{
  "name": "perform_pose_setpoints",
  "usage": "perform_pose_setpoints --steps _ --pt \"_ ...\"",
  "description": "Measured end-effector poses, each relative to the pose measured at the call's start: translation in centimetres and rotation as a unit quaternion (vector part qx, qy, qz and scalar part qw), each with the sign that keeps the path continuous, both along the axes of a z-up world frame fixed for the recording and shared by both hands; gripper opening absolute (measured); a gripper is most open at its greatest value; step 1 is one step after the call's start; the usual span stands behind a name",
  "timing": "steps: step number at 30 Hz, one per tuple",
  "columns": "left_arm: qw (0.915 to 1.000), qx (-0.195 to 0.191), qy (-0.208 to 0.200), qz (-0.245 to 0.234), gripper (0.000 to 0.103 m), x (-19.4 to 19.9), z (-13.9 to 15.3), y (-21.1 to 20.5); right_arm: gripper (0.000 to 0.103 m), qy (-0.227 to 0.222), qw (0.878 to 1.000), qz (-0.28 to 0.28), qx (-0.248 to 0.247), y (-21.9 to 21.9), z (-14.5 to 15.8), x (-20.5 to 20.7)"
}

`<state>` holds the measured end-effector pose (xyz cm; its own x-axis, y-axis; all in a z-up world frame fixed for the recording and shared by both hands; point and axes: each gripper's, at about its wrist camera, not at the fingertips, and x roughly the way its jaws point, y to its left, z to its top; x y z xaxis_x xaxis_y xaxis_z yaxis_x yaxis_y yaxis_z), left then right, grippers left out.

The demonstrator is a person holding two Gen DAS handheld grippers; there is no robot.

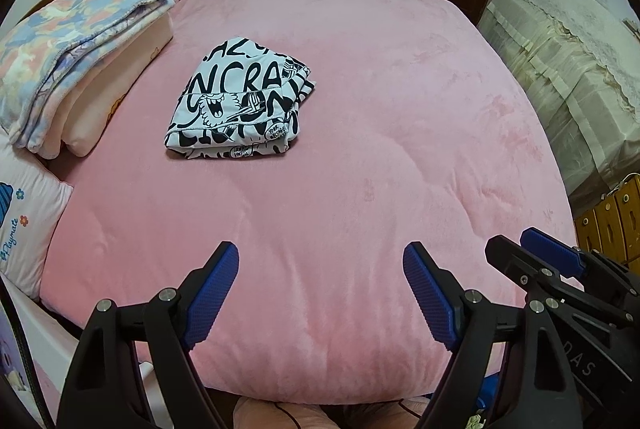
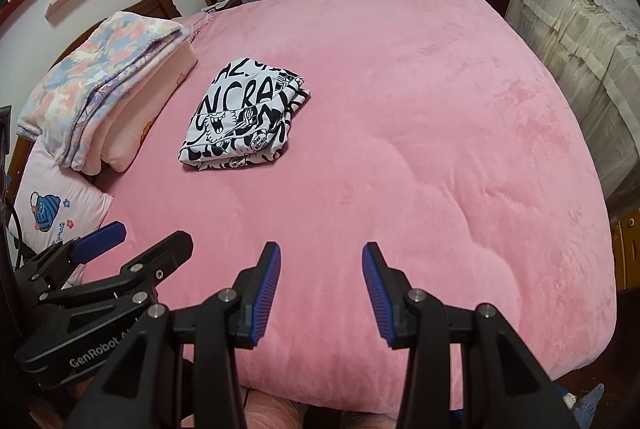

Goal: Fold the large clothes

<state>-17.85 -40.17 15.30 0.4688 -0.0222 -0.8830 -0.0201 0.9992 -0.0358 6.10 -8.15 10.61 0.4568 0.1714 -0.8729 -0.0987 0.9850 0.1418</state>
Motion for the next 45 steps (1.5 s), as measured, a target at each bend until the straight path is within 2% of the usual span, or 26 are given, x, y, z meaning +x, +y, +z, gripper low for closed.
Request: perform_pose_setpoints --steps 45 --pt "0.9999 0.000 0.008 -0.010 0.082 -1.9 -0.6 -0.2 0.043 0.013 1.000 -0.015 0.001 -0.4 -1.2 -2.0"
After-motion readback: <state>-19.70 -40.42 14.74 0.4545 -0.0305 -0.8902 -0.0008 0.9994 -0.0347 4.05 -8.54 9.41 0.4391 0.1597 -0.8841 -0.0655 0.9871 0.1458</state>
